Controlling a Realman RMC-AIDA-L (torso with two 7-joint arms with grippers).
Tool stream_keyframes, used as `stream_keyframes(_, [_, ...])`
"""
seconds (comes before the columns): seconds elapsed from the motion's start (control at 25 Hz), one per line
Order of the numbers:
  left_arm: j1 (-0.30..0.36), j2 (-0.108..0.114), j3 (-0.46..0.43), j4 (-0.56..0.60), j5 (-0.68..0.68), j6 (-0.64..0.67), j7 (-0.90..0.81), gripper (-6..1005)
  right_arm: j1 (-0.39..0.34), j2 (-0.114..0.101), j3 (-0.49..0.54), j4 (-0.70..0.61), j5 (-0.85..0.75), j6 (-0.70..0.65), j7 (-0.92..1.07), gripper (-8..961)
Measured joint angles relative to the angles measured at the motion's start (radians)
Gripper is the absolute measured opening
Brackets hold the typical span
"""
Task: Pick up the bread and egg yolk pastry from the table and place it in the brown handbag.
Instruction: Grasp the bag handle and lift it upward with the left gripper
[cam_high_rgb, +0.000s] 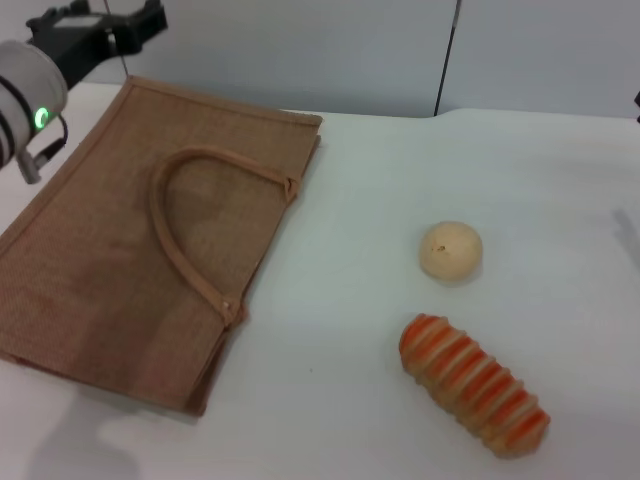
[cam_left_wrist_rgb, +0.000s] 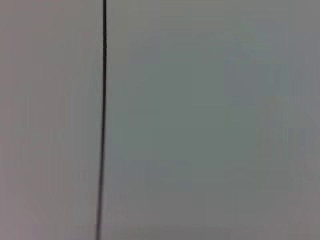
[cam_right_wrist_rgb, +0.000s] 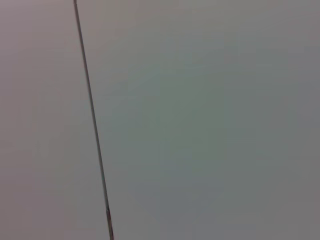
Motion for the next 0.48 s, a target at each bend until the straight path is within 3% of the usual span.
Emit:
stream_keyframes(0.08, [0.003, 0.027, 0.009, -0.033, 0.000, -0.112, -0.066, 753, 0.001, 0.000, 0.001, 0.002, 0.000, -0.001, 0.000, 713])
stream_keyframes(0.2, [-0.013, 0.100, 0.062, -0.076, 0.002, -0.213, -0.179, 750, 0.009, 0.000, -0.003, 0.006, 0.000, -0.001, 0.000, 713])
stream_keyframes(0.4, [-0.085, 0.230, 0.193, -0.117, 0.002, -0.206, -0.343, 745, 0.016, 0.000, -0.005, 0.011, 0.000, -0.001, 0.000, 714])
stream_keyframes(0.48, [-0.105, 0.255, 0.230, -0.121, 0.003, -0.165, -0.363, 743, 0.017, 0.000, -0.005, 0.013, 0.000, 0.000, 0.000, 714])
